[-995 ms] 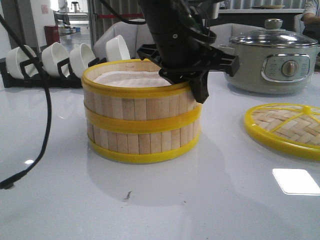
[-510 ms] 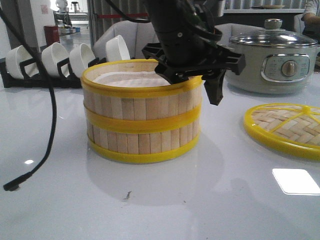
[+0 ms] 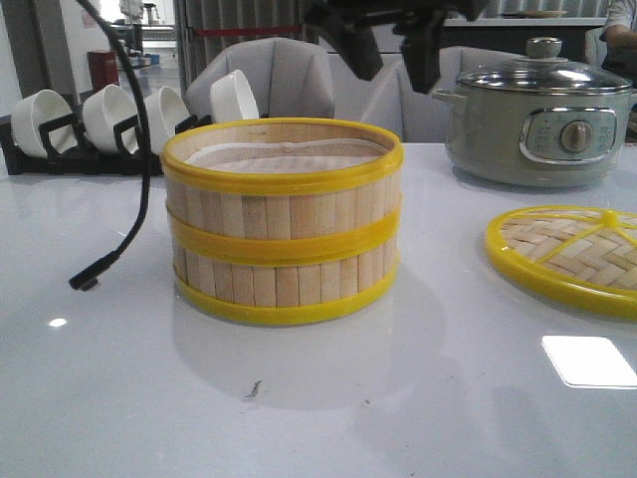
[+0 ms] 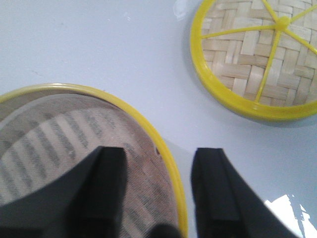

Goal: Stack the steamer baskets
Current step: 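Raise the left gripper away from the stacked baskets, then move the right gripper over the woven bamboo lid, then grasp the lid's yellow center hub with the right gripper, then lift the lid and carry it over the basket stack with the right gripper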

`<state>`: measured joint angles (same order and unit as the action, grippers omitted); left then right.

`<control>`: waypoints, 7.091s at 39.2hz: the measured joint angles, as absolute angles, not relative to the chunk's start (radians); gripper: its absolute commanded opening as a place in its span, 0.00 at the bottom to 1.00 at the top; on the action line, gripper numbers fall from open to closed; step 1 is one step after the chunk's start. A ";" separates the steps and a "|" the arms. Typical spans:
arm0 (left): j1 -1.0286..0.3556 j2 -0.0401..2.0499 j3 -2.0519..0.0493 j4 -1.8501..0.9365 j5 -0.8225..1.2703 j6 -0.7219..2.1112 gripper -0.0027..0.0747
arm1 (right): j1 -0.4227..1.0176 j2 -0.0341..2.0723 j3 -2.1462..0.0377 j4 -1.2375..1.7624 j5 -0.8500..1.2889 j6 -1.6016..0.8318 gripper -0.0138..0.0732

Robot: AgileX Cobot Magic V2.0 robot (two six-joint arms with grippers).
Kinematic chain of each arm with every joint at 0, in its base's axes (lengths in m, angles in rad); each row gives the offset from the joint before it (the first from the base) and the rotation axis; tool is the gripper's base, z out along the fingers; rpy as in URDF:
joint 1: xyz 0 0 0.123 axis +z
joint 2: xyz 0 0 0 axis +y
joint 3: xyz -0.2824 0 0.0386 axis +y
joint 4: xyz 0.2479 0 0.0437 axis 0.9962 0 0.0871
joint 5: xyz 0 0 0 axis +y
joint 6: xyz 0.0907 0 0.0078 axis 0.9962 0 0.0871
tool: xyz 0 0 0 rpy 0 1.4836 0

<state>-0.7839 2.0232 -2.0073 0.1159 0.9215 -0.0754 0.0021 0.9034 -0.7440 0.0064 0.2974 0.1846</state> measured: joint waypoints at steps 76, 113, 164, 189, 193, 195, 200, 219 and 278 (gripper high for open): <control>-0.096 0.494 -0.351 0.015 0.254 -0.126 0.14 | 0.002 0.903 -0.744 0.006 0.318 0.185 0.64; -0.096 0.494 -0.351 0.015 0.246 -0.126 0.14 | 0.002 1.033 -0.744 0.006 0.537 0.185 0.64; -0.096 0.494 -0.351 0.014 0.246 -0.126 0.14 | 0.002 1.737 -1.229 -0.018 0.588 0.185 0.64; -0.096 0.494 -0.351 0.014 0.246 -0.126 0.14 | 0.002 1.972 -1.467 -0.097 0.735 0.185 0.64; -0.096 0.494 -0.351 0.014 0.246 -0.126 0.14 | 0.002 1.973 -1.467 -0.097 0.730 0.183 0.64; -0.096 0.494 -0.351 0.014 0.246 -0.126 0.14 | 0.002 1.973 -1.467 -0.097 0.730 0.183 0.64; -0.096 0.494 -0.351 0.014 0.246 -0.126 0.14 | 0.002 1.979 -1.467 -0.097 0.729 0.183 0.64; -0.096 0.494 -0.351 0.014 0.246 -0.126 0.14 | 0.002 1.988 -1.467 -0.097 0.729 0.183 0.39; -0.096 0.494 -0.351 0.014 0.246 -0.126 0.14 | 0.569 1.915 -2.126 -0.095 1.145 0.183 0.22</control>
